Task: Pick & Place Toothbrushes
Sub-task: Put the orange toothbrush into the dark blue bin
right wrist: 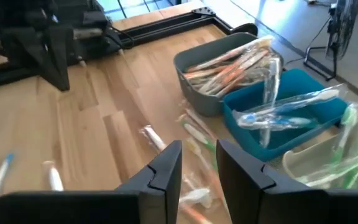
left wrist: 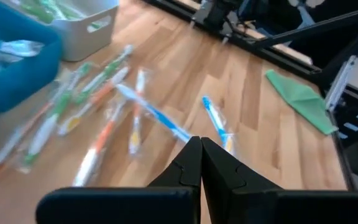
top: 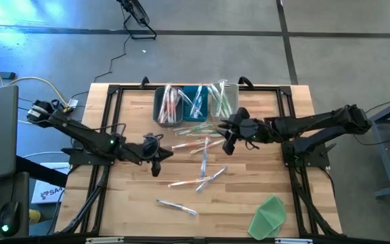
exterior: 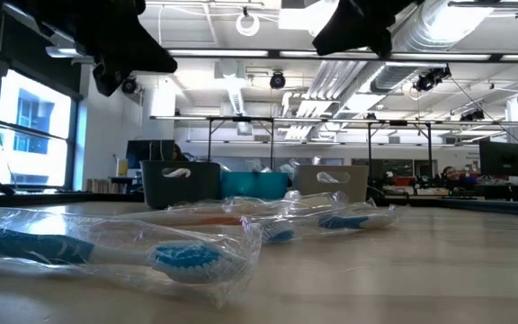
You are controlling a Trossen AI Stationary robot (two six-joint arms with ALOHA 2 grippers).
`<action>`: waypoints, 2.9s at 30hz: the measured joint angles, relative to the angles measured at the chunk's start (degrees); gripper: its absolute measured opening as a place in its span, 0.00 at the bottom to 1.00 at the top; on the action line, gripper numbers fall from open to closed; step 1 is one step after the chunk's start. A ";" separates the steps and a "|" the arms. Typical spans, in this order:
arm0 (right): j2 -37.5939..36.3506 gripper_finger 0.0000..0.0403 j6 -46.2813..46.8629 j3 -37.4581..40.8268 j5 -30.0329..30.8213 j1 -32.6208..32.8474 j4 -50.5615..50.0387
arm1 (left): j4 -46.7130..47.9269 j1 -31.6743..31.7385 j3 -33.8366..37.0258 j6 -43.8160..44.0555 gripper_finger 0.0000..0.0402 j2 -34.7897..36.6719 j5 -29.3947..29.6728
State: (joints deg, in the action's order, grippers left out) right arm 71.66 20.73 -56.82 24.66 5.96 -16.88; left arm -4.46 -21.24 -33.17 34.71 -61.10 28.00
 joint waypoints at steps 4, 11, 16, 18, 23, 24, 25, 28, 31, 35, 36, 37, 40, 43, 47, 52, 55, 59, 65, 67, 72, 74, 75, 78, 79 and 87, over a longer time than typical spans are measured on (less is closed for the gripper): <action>0.00 0.23 3.23 0.00 0.12 2.11 0.00 | -3.07 -2.06 -0.79 0.28 0.00 -4.22 1.13; 0.00 0.23 7.99 0.00 0.52 5.09 0.12 | -1.34 -3.35 -5.65 0.24 0.00 -10.69 1.09; 0.00 0.23 8.13 0.00 0.53 6.51 1.09 | -1.02 -3.19 -8.15 0.21 0.00 -13.99 -0.50; 0.00 0.23 8.11 0.00 0.53 6.88 1.31 | -1.45 -3.19 -8.58 0.18 0.00 -14.67 -0.49; 0.00 0.23 8.03 0.00 0.50 7.62 1.29 | -1.83 -3.17 -8.87 0.10 0.00 -15.13 -0.54; 0.00 0.23 8.02 0.00 0.49 7.64 1.26 | -1.50 -3.15 -8.87 -0.01 0.00 -15.13 -0.52; 0.00 0.23 8.02 0.00 0.48 7.65 1.25 | -1.24 -3.12 -8.87 -0.16 0.00 -15.13 -0.52; 0.00 0.23 8.00 0.00 0.51 7.60 1.16 | -1.53 -3.15 -8.87 -0.34 0.00 -15.13 -0.50; 0.00 0.23 8.00 0.00 0.51 7.60 1.07 | -1.42 -2.95 -8.87 -0.73 0.00 -15.13 -0.45; 0.00 0.23 7.98 0.00 0.50 7.60 0.67 | -1.75 -2.55 -8.87 -3.44 0.03 -15.64 -1.06; 0.00 0.23 7.98 0.00 0.50 7.60 0.69 | -1.44 -2.36 -8.86 -3.46 0.05 -15.68 -1.46; 0.00 0.23 7.98 0.00 0.51 7.60 0.66 | -1.67 -2.34 -8.85 -3.43 0.08 -15.70 -2.16; 0.00 0.23 7.95 0.00 0.49 7.60 0.57 | -3.00 -1.96 -8.87 -3.52 0.19 -16.80 -3.05; 0.00 0.23 7.95 0.00 0.50 7.56 0.40 | -6.60 -1.97 -8.83 -4.91 0.31 -17.90 -3.23; 0.00 0.23 7.74 0.00 0.51 7.56 0.33 | -10.05 -2.01 -8.87 -4.95 0.43 -20.22 -3.41; 0.00 0.23 7.52 0.00 0.49 7.56 0.03 | -11.28 -1.99 -8.87 -3.71 0.46 -23.89 -3.22; 0.00 0.23 7.52 0.00 0.51 7.56 -0.48 | -12.99 -2.01 -8.83 -2.80 0.46 -26.17 -3.23; 0.00 0.23 7.52 0.00 0.49 7.56 -0.99 | -15.97 -2.01 -8.83 -2.83 0.46 -28.68 -3.20; 0.00 0.23 7.51 0.00 0.49 7.56 -2.34 | -17.06 -2.01 -8.85 -2.74 0.46 -31.61 -3.20; 0.00 0.23 7.50 0.00 0.49 7.56 -2.45 | -16.99 -2.01 -8.85 -2.74 0.46 -32.73 -3.20; 0.00 0.23 7.49 0.00 0.50 7.56 -2.67 | -16.91 -2.01 -8.83 -2.57 0.46 -35.19 -3.20; 0.00 0.23 7.49 0.00 0.49 7.56 -2.67 | -16.89 -2.01 -8.83 -2.50 0.46 -36.06 -3.20; 0.00 0.23 7.49 0.00 0.49 7.56 -2.67 | -16.91 -2.01 -8.83 -2.29 0.46 -36.44 -3.20; 0.00 0.23 7.49 0.00 0.49 7.56 -2.69 | -16.95 -2.01 -8.83 -1.40 0.46 -37.54 -3.28; 0.00 0.23 7.49 0.00 0.51 7.56 -2.69 | -16.94 -2.01 -8.83 -1.24 0.46 -37.91 -3.60; 0.00 0.23 7.49 0.00 0.51 7.56 -2.79 | -16.39 -2.03 -8.83 1.74 0.46 -39.35 -11.21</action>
State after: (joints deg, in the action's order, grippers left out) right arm 71.66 28.22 -56.82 25.17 13.52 -19.67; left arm -20.85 -23.27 -42.00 36.45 -100.44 16.79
